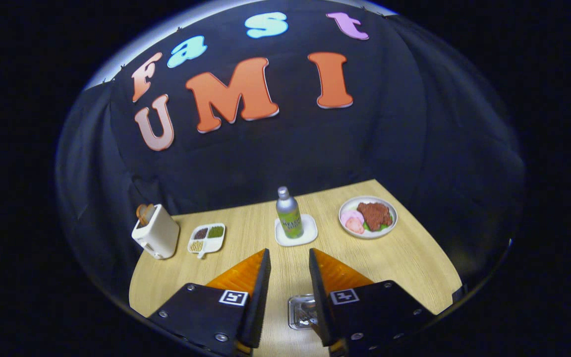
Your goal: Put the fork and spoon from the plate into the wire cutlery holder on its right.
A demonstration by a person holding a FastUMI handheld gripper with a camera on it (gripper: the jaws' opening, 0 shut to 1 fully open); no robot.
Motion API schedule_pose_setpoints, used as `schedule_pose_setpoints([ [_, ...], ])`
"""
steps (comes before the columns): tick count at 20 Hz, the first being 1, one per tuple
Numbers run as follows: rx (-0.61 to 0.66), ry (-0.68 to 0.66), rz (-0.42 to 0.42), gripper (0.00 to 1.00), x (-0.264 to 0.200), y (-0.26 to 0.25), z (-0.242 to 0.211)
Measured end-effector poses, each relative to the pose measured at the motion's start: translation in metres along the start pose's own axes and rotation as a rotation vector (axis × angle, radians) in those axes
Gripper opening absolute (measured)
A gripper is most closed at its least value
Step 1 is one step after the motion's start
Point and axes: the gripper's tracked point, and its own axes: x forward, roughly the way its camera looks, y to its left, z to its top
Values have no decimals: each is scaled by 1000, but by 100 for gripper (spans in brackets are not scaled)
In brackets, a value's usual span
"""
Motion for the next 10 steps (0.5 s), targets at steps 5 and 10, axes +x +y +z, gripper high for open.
schedule_pose_setpoints([
  [5, -76, -234, 27, 79, -28, 28, 67],
  [10, -111, -367, 38, 94, -56, 44, 105],
])
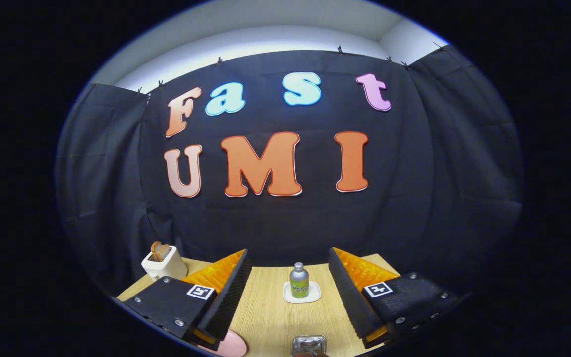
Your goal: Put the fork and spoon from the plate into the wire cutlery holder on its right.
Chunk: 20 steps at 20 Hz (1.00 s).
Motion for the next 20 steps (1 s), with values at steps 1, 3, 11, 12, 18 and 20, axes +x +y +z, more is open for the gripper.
schedule_pose_setpoints([
  [1, 2, -8, 3, 94, -1, 3, 3],
  [3, 11, -18, 12, 95, -3, 7, 8],
  [11, 8, -14, 34, 95, -4, 15, 9],
  [12, 3, -10, 35, 95, -4, 17, 8],
  [18, -2, -7, 41, 96, -4, 22, 10],
  [20, -3, -12, 42, 96, -4, 22, 12],
])
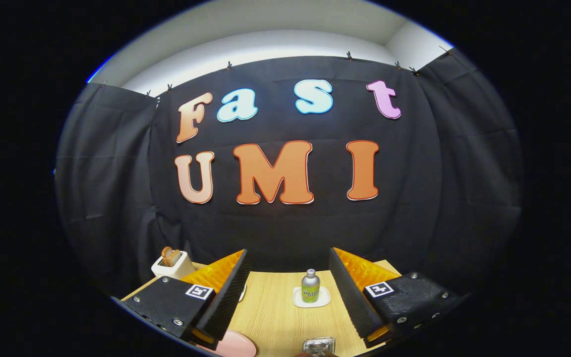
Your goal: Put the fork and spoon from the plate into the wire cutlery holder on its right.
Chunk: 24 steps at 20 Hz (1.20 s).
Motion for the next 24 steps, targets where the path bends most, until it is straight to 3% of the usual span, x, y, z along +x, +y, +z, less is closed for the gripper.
schedule_pose_setpoints([
  [24, -35, -19, 26, 96, -1, 16, 13],
])
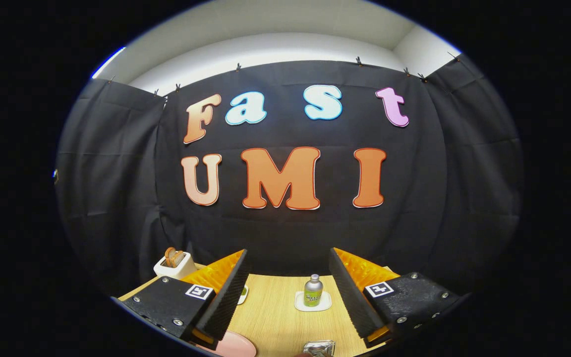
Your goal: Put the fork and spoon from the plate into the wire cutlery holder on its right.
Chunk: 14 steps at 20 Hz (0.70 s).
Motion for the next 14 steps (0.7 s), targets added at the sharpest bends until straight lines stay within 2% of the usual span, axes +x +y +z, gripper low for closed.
schedule_pose_setpoints([
  [14, 5, 24, 0, 96, 3, 3, -10],
])
